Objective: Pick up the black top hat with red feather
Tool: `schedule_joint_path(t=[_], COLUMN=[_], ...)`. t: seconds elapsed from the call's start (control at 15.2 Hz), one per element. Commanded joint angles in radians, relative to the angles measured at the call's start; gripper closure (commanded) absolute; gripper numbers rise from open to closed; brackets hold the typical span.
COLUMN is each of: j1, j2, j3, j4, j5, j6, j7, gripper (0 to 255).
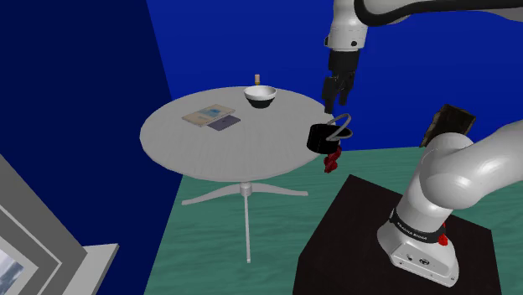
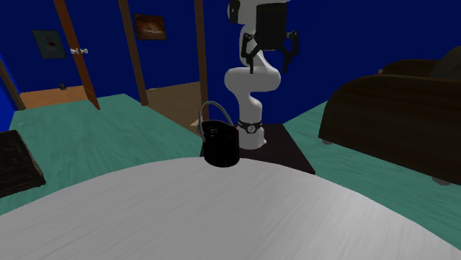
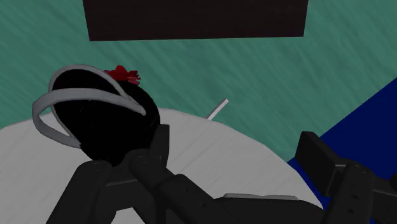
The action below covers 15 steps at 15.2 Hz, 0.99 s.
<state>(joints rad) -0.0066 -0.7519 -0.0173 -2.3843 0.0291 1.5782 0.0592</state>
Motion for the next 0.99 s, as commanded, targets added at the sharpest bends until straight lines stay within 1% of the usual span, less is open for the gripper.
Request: schedule_joint_path(t=[0.0, 0.26, 0.53, 0.73, 0.92], j1=[0.0, 0.012, 0.035, 0.059, 0.079], j2=[0.0, 0.086, 0.225, 0.36, 0.523], j3=[0.0, -0.16, -0.31, -0.414, -0.503], j4=[0.0, 0.025, 0.09, 0.164, 0.257], j5=[0.0, -0.022, -0.024, -0.005, 0.038], j6=[0.0, 0.007, 0.007, -0.001, -0.021], j7=[0.0, -0.241, -0.487, -0.678, -0.878], gripper=[0, 0, 0, 0, 0])
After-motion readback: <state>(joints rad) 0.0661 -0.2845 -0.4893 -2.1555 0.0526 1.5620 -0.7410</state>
